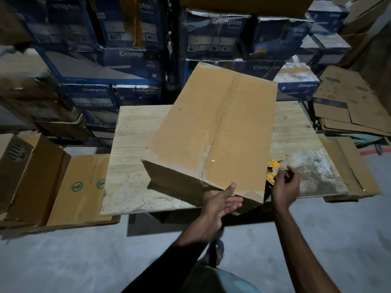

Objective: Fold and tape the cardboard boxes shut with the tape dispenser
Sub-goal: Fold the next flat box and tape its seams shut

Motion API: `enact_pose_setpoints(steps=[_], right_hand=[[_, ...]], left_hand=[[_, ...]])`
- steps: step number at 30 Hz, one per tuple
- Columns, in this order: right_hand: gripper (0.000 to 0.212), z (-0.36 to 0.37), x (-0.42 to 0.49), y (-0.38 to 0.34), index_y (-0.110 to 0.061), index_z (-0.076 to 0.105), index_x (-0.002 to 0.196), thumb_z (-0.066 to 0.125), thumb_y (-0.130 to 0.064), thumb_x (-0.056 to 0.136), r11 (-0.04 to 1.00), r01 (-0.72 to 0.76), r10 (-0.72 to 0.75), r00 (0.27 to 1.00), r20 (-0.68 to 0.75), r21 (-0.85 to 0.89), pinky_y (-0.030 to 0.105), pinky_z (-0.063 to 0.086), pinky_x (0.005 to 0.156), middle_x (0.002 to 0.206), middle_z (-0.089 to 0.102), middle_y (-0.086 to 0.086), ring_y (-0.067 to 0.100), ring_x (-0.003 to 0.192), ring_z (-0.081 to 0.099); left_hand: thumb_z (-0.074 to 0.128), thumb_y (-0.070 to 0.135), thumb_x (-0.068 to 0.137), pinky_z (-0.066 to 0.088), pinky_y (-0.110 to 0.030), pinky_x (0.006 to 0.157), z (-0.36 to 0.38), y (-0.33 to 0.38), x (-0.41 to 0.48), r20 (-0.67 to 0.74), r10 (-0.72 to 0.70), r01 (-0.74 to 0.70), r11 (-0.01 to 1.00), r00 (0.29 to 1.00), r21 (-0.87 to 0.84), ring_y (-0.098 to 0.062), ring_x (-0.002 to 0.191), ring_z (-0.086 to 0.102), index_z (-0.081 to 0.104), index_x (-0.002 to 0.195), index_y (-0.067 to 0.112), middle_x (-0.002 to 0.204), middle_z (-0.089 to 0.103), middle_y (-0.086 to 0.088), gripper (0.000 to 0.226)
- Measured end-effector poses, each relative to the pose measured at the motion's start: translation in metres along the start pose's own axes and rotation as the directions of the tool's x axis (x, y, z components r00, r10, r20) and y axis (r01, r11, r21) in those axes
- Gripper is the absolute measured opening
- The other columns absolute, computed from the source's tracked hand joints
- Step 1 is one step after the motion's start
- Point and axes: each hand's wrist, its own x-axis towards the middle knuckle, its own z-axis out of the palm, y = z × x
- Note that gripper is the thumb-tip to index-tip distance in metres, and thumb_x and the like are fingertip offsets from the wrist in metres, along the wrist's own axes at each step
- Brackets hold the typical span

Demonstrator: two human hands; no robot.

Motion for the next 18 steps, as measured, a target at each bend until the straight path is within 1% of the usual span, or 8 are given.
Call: enact_pose_setpoints(steps=[2, 4, 7, 11, 13, 14, 16, 18], right_hand=[[0.043, -0.004, 0.006, 0.034, -0.018, 0.053, 0.134, 0.065, -0.038, 0.098, 0.978, -0.151, 0.146, 0.988, -0.042, -0.146, 0.043, 0.047, 0.095, 0.134, 0.064, 0.014, 0.037, 0.121, 0.059], [0.066, 0.002, 0.013, 0.061, -0.009, 0.040, 0.146, 0.072, -0.035, 0.094, 0.912, -0.306, 0.339, 0.937, 0.084, -0.272, 0.053, 0.045, 0.105, 0.147, 0.051, 0.023, 0.043, 0.133, 0.050], [0.093, 0.018, 0.011, 0.071, -0.012, 0.019, 0.160, 0.077, -0.036, 0.092, 0.840, -0.495, 0.538, 0.811, 0.228, -0.222, 0.049, 0.039, 0.111, 0.157, 0.038, 0.027, 0.046, 0.140, 0.042], [0.094, 0.029, 0.021, 0.073, -0.021, 0.021, 0.158, 0.082, -0.024, 0.087, 0.835, -0.546, 0.545, 0.802, 0.245, -0.071, 0.048, 0.044, 0.111, 0.152, 0.043, 0.027, 0.044, 0.135, 0.048], [0.082, 0.030, 0.041, 0.081, -0.016, 0.030, 0.154, 0.074, -0.010, 0.085, 0.795, -0.606, 0.570, 0.760, 0.311, 0.022, 0.048, 0.055, 0.097, 0.144, 0.052, 0.024, 0.040, 0.121, 0.058], [0.064, 0.029, 0.054, 0.084, -0.009, 0.039, 0.145, 0.065, -0.005, 0.087, 0.772, -0.630, 0.566, 0.739, 0.364, 0.079, 0.043, 0.060, 0.080, 0.132, 0.059, 0.023, 0.036, 0.106, 0.065], [0.029, 0.019, 0.070, 0.073, -0.007, 0.047, 0.117, 0.049, -0.002, 0.089, 0.707, -0.681, 0.574, 0.710, 0.408, 0.190, 0.032, 0.057, 0.050, 0.090, 0.064, 0.017, 0.027, 0.066, 0.065], [0.013, 0.003, 0.079, 0.049, -0.009, 0.048, 0.102, 0.042, -0.002, 0.092, 0.679, -0.697, 0.577, 0.701, 0.420, 0.231, 0.025, 0.051, 0.039, 0.076, 0.057, 0.010, 0.022, 0.052, 0.057]], left_hand=[[0.083, 0.035, 0.085, 0.061, -0.022, 0.059, -0.002, -0.002, 0.000, -0.017, 0.023, -0.023, 0.999, 1.000, 0.038, -0.019, 0.068, 0.076, 0.071, 0.098, -0.001, 0.088, 0.079, -0.016, 0.041], [0.083, 0.035, 0.086, 0.061, -0.022, 0.060, -0.003, -0.001, -0.001, -0.020, 0.035, -0.033, 0.997, 0.999, 0.066, -0.017, 0.065, 0.075, 0.071, 0.095, 0.000, 0.088, 0.079, -0.016, 0.038], [0.082, 0.038, 0.086, 0.059, -0.021, 0.056, -0.004, 0.001, -0.003, -0.033, 0.046, -0.043, 0.993, 0.998, 0.108, -0.013, 0.062, 0.074, 0.073, 0.095, 0.002, 0.089, 0.079, -0.015, 0.038], [0.080, 0.048, 0.085, 0.058, -0.022, 0.059, -0.006, 0.002, -0.007, -0.027, 0.044, -0.039, 0.984, 0.999, 0.174, -0.011, 0.069, 0.075, 0.076, 0.100, 0.006, 0.091, 0.080, -0.009, 0.045], [0.079, 0.050, 0.085, 0.059, -0.021, 0.060, -0.008, 0.004, -0.008, -0.008, 0.035, -0.033, 0.979, 0.999, 0.202, -0.010, 0.069, 0.075, 0.076, 0.101, 0.007, 0.092, 0.081, -0.008, 0.046], [0.079, 0.050, 0.085, 0.059, -0.021, 0.060, -0.008, 0.006, -0.008, 0.000, 0.033, -0.032, 0.977, 0.999, 0.212, -0.010, 0.068, 0.074, 0.076, 0.100, 0.007, 0.092, 0.081, -0.007, 0.045], [0.079, 0.051, 0.086, 0.059, -0.022, 0.060, -0.009, 0.008, -0.007, 0.005, 0.027, -0.027, 0.968, 1.000, 0.251, -0.010, 0.067, 0.074, 0.076, 0.096, 0.008, 0.089, 0.080, -0.008, 0.045], [0.077, 0.053, 0.087, 0.055, -0.021, 0.054, -0.010, 0.011, -0.007, -0.003, 0.022, -0.019, 0.941, 1.000, 0.337, -0.013, 0.060, 0.071, 0.071, 0.082, 0.009, 0.072, 0.077, -0.007, 0.045]])
